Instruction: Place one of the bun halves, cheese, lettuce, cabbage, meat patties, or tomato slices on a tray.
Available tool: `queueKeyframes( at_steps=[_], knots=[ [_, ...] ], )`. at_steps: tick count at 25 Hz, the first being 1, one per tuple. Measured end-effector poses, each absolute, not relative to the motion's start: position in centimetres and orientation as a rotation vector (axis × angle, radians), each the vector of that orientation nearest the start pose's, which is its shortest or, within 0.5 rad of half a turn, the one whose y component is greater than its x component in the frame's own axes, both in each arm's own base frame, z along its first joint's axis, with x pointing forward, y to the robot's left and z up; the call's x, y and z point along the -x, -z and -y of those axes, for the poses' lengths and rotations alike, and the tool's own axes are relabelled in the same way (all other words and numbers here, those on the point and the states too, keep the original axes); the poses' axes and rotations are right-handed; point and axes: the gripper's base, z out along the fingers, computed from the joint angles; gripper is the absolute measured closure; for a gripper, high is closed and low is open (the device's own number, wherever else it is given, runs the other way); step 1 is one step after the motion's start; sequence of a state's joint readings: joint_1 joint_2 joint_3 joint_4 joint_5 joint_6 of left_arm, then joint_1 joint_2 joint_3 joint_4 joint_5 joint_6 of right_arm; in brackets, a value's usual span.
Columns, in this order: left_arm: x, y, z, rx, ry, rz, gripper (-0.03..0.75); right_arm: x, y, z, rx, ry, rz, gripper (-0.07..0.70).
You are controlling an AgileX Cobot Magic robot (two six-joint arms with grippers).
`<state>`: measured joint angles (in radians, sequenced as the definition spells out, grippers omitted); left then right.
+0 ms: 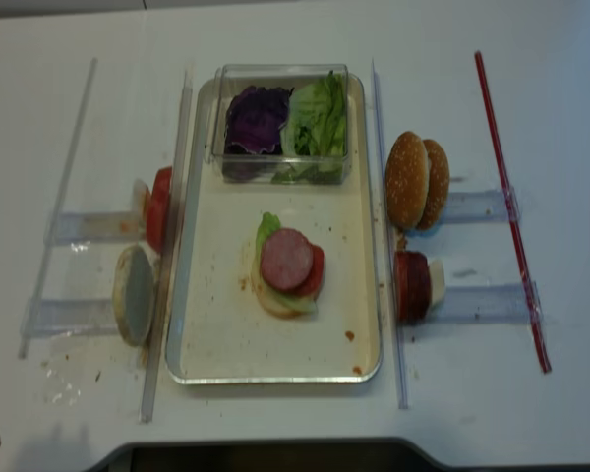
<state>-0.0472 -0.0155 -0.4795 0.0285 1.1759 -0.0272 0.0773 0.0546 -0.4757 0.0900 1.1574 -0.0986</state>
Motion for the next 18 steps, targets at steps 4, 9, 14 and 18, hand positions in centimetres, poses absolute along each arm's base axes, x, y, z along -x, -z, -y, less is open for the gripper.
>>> queueKeyframes(
  at_steps=[4,9,14,18],
  knots=[
    [1.01,-26.25,-0.29,-0.018,0.008,-2.164,0.501,0.93,-26.32,-0.68,0.198,-0.097,-2.141,0.479],
    [1.01,-26.25,-0.29,-0.018,0.008,-2.164,0.501,0.97,-26.32,-0.75,0.22,-0.096,-2.136,0.484],
    [1.01,-26.25,-0.29,-0.018,0.008,-2.164,0.501,0.98,-26.33,-0.89,0.255,-0.095,-2.13,0.498],
    [1.01,-26.25,-0.29,-0.018,0.008,-2.164,0.501,1.0,-26.35,-1.0,0.265,-0.107,-2.128,0.5]
  ],
)
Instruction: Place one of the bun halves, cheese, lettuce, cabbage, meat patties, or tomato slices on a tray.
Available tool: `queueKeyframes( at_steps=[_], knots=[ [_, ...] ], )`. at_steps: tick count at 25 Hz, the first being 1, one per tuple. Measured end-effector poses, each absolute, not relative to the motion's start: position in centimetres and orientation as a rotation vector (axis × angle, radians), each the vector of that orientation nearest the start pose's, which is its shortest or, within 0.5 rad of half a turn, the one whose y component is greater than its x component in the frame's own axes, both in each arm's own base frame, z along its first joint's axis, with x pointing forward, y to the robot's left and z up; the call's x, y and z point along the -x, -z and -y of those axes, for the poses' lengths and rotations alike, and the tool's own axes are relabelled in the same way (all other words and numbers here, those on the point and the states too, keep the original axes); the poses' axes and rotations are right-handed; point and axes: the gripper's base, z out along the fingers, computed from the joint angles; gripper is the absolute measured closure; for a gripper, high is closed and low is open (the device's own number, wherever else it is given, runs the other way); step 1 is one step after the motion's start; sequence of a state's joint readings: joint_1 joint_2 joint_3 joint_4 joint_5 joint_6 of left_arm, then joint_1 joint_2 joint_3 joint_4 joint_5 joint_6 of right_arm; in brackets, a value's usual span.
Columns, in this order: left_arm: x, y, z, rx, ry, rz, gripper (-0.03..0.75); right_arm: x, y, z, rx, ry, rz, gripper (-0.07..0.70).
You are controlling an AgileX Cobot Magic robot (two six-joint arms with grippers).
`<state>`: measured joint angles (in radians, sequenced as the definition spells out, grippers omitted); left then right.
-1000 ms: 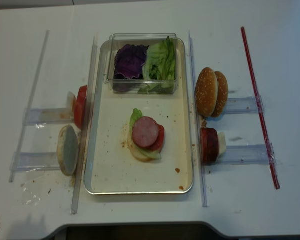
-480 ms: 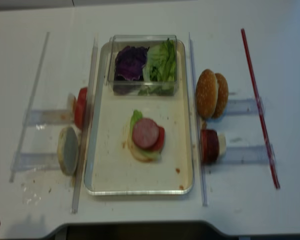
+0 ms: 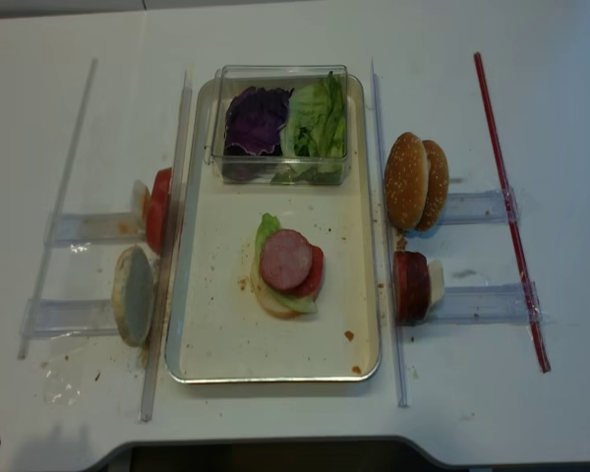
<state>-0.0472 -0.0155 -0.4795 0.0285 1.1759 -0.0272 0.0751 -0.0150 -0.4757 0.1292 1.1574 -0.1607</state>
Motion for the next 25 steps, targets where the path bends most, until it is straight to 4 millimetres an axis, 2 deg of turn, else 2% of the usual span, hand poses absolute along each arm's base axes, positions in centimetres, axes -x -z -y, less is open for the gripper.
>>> queueKeyframes(
  at_steps=[15,25],
  knots=[
    [1.01,-26.25,-0.29,-0.018,0.008,-2.164,0.501,1.0,-26.35,-1.02,0.271,-0.106,-2.127,0.5],
    [1.01,-26.25,-0.29,-0.018,0.008,-2.164,0.501,0.9,-26.47,-0.91,0.267,-0.089,-2.111,0.535]
  ],
)
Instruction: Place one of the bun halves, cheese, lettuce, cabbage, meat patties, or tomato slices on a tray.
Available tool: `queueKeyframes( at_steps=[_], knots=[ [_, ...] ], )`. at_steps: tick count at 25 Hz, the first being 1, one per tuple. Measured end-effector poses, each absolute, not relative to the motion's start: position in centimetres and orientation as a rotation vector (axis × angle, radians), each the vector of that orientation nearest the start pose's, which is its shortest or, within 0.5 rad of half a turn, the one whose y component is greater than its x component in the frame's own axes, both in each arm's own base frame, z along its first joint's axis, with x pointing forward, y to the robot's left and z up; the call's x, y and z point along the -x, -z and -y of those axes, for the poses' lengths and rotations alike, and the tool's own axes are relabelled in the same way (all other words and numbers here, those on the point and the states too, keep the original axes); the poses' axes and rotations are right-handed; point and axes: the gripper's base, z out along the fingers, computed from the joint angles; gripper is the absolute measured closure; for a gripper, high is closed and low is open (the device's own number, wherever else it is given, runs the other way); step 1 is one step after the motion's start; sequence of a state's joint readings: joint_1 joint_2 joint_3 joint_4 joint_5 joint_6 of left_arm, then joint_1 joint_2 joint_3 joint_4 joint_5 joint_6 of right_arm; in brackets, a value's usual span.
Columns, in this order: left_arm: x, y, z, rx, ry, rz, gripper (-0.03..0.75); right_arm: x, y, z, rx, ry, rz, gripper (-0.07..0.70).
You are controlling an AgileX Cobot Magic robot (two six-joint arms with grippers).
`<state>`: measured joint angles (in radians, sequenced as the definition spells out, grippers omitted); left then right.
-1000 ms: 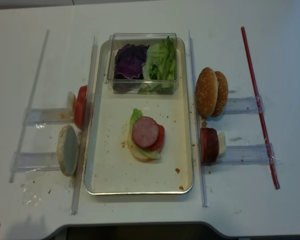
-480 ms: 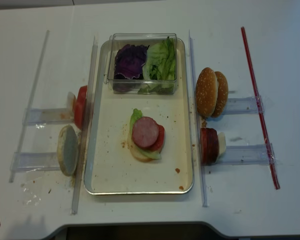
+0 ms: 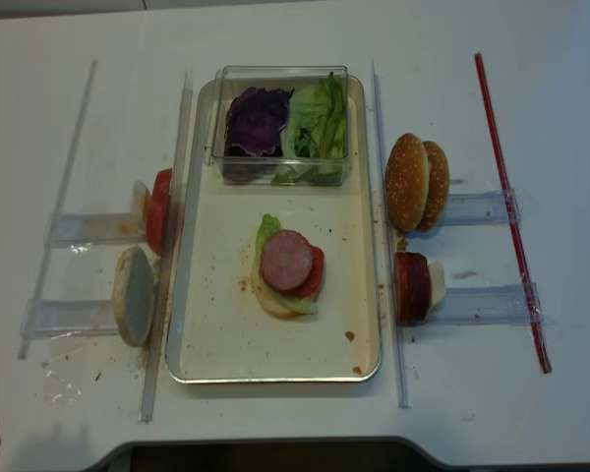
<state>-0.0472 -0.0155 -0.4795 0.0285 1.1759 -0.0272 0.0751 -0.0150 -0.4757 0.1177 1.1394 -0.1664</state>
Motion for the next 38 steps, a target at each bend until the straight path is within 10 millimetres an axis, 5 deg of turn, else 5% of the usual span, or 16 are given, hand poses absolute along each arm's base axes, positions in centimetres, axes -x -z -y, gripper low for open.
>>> queueKeyframes(
  at_steps=[38],
  knots=[
    [1.01,-26.25,-0.29,-0.018,0.008,-2.164,0.501,0.84,-26.28,-0.93,0.268,-0.092,-2.119,0.584]
  ],
)
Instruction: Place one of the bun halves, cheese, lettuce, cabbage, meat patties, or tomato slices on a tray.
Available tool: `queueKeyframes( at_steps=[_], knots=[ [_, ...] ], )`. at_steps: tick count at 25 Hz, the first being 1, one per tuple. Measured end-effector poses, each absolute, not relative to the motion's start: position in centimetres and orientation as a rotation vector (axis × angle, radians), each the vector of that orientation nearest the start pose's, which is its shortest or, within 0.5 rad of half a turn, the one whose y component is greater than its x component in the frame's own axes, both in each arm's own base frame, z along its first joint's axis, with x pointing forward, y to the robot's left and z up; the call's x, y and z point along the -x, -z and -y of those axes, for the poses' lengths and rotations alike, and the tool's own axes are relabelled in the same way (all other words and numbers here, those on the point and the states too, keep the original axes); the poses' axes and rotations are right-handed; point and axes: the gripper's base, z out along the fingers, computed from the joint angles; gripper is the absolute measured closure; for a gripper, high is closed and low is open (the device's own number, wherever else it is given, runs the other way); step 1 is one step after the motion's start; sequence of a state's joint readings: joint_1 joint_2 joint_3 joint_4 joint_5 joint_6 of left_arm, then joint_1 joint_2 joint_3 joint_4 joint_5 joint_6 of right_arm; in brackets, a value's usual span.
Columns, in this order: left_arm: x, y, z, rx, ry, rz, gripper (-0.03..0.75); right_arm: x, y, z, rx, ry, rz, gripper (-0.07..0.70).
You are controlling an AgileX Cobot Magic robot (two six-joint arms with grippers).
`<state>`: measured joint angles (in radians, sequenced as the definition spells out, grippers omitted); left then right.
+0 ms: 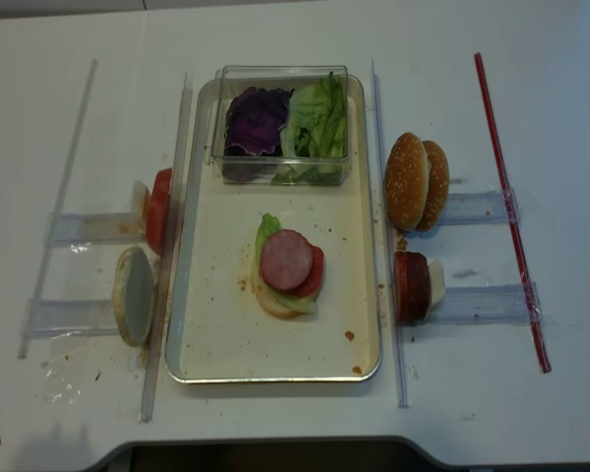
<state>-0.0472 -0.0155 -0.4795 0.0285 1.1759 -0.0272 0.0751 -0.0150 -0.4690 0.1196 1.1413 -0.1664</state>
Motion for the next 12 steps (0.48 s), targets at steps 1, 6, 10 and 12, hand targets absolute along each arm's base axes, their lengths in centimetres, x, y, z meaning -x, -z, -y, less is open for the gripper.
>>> queueKeyframes(
  at_steps=[1,6,10,12],
  knots=[
    [1.01,-26.25,-0.29,-0.018,0.008,-2.164,0.501,0.84,-26.28,-0.93,0.268,-0.092,-2.119,0.584],
    [1.01,-26.25,-0.29,-0.018,0.008,-2.164,0.501,0.84,-26.28,-0.93,0.268,-0.092,-2.119,0.584],
    [1.01,-26.25,-0.29,-0.018,0.008,-2.164,0.501,0.84,-26.28,-0.93,0.268,-0.092,-2.119,0.584],
    [1.01,-26.25,-0.29,-0.018,0.008,-2.164,0.501,0.84,-26.28,-0.93,0.268,-0.092,-2.119,0.584]
  ],
)
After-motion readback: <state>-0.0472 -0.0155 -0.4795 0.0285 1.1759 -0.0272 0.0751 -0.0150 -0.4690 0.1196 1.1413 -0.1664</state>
